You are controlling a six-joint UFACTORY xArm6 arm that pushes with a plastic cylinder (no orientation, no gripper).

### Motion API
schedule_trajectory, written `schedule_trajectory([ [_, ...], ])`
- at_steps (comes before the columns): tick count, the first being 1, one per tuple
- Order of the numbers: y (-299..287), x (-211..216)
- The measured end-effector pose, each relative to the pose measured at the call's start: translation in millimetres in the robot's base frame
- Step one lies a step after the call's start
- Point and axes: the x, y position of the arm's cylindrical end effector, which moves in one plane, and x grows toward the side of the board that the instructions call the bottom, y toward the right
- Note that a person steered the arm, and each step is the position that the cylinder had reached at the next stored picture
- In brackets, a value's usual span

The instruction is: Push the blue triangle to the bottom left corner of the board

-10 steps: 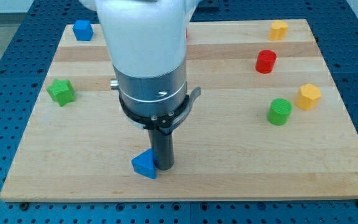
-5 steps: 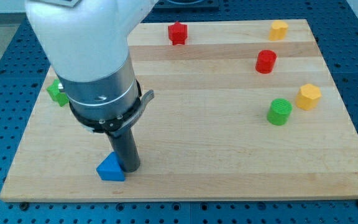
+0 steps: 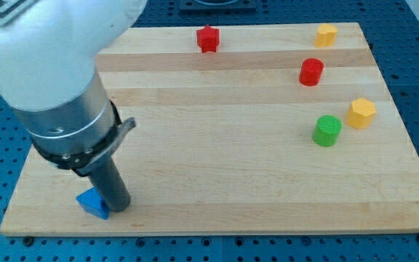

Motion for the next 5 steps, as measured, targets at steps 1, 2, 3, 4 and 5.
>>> schedule_trajectory([
  [1, -15, 0],
  [2, -33, 0],
  [3, -50, 0],
  [4, -60, 0],
  [5, -69, 0],
])
